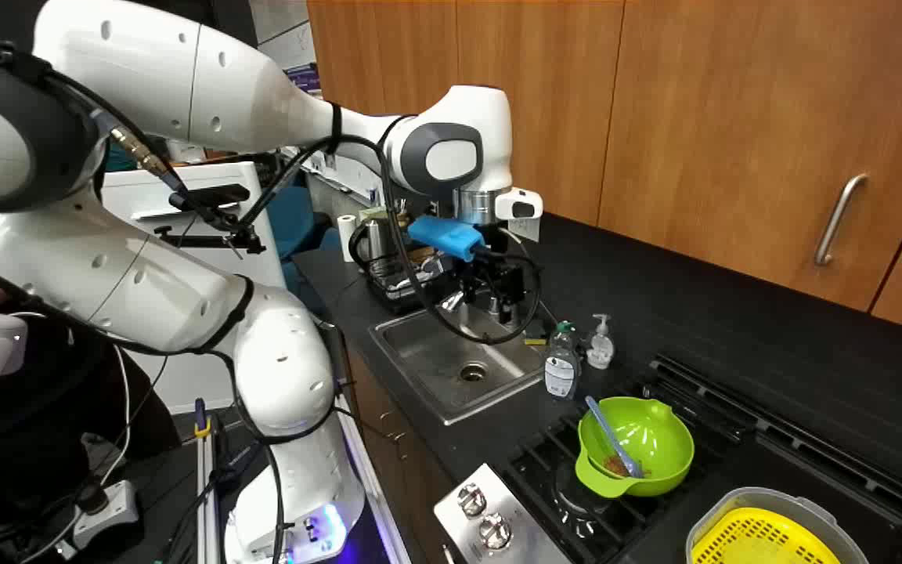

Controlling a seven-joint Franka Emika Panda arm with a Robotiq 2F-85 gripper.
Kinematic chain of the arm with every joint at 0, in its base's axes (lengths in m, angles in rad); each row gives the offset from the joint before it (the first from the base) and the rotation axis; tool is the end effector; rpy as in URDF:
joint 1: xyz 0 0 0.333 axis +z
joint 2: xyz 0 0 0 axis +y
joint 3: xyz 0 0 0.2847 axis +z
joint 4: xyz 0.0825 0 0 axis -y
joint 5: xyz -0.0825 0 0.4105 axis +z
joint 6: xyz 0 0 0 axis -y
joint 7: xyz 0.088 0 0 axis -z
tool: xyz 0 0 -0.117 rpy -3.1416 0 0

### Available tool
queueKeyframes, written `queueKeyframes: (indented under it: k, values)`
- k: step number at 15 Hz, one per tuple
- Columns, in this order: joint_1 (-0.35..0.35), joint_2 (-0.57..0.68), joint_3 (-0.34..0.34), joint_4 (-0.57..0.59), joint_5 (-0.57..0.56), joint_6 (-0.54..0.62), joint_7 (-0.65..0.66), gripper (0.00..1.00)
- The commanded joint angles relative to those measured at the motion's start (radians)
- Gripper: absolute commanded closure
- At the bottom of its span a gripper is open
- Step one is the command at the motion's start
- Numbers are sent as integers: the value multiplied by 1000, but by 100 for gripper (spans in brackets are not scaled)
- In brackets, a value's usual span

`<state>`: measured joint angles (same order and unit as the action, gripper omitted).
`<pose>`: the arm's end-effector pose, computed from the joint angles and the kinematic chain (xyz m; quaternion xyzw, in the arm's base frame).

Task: Move the yellow bowl to the green object

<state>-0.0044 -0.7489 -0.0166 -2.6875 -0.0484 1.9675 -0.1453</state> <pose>0.3706 -0.0106 0.4127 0.9971 0.0732 0.0131 0.0179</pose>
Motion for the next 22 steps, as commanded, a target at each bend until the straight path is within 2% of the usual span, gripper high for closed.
queueKeyframes:
  k: [1,7,8,13,17,19,22]
  values:
    - [9,0,-7,2,-6,-3,5,0]
    - [9,0,-7,2,-6,-3,5,0]
    - [-10,2,-19,4,11,19,41,0]
    - [-154,-50,-199,-8,23,17,36,0]
    - [-264,-71,-303,-1,47,54,59,0]
    - [-297,-42,-331,12,73,114,86,0]
    - [-292,44,-299,5,143,319,177,0]
